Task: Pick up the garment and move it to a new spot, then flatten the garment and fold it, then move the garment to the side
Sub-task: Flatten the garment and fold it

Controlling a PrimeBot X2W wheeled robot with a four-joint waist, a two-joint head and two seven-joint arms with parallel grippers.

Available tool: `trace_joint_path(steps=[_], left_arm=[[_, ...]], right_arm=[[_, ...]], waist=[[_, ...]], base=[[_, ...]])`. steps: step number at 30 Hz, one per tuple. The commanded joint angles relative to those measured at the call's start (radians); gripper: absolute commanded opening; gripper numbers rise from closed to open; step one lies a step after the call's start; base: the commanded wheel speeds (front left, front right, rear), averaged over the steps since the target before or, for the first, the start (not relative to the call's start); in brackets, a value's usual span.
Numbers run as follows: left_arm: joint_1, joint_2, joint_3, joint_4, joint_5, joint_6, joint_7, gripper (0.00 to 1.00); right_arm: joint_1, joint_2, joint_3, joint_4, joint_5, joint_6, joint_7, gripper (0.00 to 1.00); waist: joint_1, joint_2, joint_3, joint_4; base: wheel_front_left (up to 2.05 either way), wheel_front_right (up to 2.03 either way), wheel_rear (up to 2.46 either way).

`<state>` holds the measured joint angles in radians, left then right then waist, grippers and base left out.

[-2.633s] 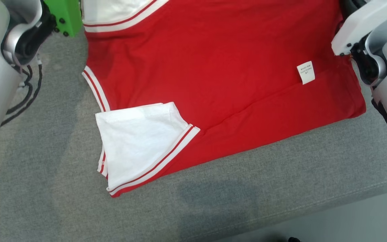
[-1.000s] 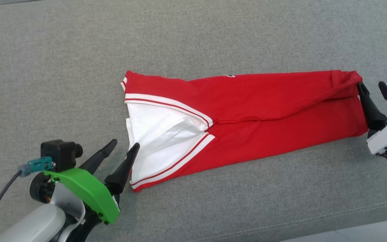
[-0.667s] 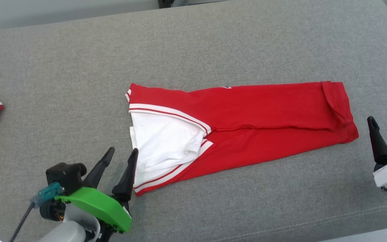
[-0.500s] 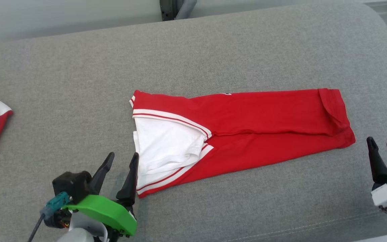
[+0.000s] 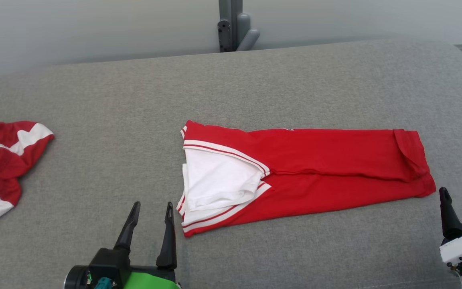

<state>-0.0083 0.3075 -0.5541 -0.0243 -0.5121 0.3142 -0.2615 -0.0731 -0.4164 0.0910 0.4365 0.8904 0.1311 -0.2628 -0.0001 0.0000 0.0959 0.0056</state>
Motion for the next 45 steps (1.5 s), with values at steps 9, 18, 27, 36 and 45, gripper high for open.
trace_joint_path(steps=[9, 18, 27, 36, 45], left_arm=[[0.044, -0.081, 0.056, 0.040, 0.132, -0.070, -0.003, 1.00], [0.045, -0.144, 0.121, 0.070, 0.195, -0.143, -0.003, 1.00], [0.037, -0.181, 0.168, 0.089, 0.244, -0.193, -0.003, 1.00], [0.033, -0.205, 0.206, 0.100, 0.270, -0.228, -0.003, 1.00], [0.025, -0.213, 0.226, 0.112, 0.293, -0.256, -0.003, 1.00]], right_arm=[[-0.080, -0.011, -0.028, 0.148, 0.032, -0.001, -0.003, 1.00], [-0.190, -0.044, 0.012, 0.359, 0.061, -0.001, 0.013, 1.00], [-0.250, -0.045, 0.044, 0.465, 0.077, -0.001, 0.003, 0.48], [-0.237, -0.089, 0.047, 0.402, 0.121, -0.001, -0.005, 0.00], [-0.249, -0.180, -0.005, 0.358, 0.078, -0.001, -0.004, 0.00]], waist=[[0.0001, 0.0000, 0.000, 0.139], [0.0001, 0.0000, 0.035, 0.198], [0.0001, 0.0000, 0.064, 0.204], [0.0001, 0.0000, 0.074, 0.166], [0.0001, 0.0000, 0.077, 0.116]], base=[[0.00, 0.00, 0.00], [0.00, 0.00, 0.00], [0.00, 0.00, 0.00], [0.00, 0.00, 0.00], [0.00, 0.00, 0.00]])
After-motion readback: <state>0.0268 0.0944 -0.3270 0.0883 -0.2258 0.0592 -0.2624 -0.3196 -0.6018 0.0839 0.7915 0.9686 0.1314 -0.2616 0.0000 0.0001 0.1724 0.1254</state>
